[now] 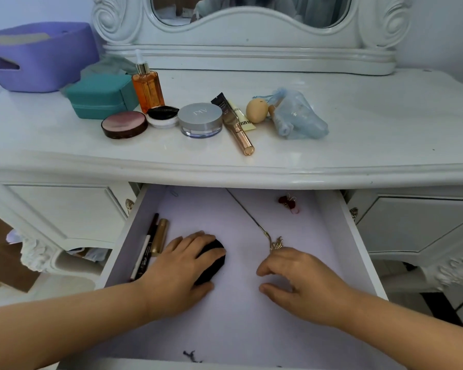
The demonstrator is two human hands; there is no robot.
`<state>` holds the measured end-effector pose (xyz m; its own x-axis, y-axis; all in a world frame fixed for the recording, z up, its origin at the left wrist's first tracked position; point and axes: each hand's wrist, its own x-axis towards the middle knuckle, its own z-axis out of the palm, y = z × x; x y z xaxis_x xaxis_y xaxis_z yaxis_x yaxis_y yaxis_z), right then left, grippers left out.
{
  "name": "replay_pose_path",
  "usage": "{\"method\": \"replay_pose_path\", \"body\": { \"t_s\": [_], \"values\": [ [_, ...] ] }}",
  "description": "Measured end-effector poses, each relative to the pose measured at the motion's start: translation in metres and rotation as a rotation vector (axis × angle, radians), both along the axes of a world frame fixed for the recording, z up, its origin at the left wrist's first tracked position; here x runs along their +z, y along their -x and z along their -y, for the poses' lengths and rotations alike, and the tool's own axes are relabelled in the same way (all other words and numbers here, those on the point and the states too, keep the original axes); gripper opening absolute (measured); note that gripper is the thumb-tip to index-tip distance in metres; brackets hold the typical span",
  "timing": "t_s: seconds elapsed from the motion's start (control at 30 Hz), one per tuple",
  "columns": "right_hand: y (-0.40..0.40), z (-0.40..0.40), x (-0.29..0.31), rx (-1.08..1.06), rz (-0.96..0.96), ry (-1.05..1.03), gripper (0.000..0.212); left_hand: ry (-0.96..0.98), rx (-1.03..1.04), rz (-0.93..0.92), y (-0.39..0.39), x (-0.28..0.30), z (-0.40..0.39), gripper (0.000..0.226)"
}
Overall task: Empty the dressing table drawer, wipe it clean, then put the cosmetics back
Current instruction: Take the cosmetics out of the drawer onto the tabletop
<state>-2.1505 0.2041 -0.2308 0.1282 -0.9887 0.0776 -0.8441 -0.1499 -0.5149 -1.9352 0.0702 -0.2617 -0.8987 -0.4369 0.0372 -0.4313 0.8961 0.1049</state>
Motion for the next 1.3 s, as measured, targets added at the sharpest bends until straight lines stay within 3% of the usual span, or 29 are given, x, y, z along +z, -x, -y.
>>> {"method": "replay_pose_path", "body": {
  "t_s": [0.2,0.33,0.47,0.73,0.87,0.97,1.3],
  "values": [
    [-0.003,-0.006,0.002,-0.027,0.017,-0.032,0.027,-0.098,0.103,0.075,0.000,0.003,-0.003,0.051],
    [-0.006,-0.011,0.002,-0.068,0.082,-0.092,0.021,-0.111,0.116,0.165,0.000,0.009,-0.012,0.060],
    [-0.005,-0.009,0.001,-0.134,0.083,-0.109,0.016,-0.056,0.047,-0.004,0.003,0.015,-0.021,0.065],
    [0.015,0.008,0.011,-0.268,-0.059,-0.086,0.027,0.009,-0.049,-0.106,0.017,0.021,-0.006,0.066],
    [0.024,0.015,0.009,-0.259,-0.223,-0.328,0.062,0.032,-0.065,-0.081,0.022,0.023,0.003,0.067],
    [0.027,0.028,0.005,-0.277,-0.276,-0.466,0.075,0.056,-0.059,-0.074,0.025,0.026,0.007,0.067],
    [0.045,0.079,-0.016,-0.403,-0.248,-0.490,0.076,0.014,-0.027,-0.030,0.039,0.028,0.011,0.071]
  ]
}}
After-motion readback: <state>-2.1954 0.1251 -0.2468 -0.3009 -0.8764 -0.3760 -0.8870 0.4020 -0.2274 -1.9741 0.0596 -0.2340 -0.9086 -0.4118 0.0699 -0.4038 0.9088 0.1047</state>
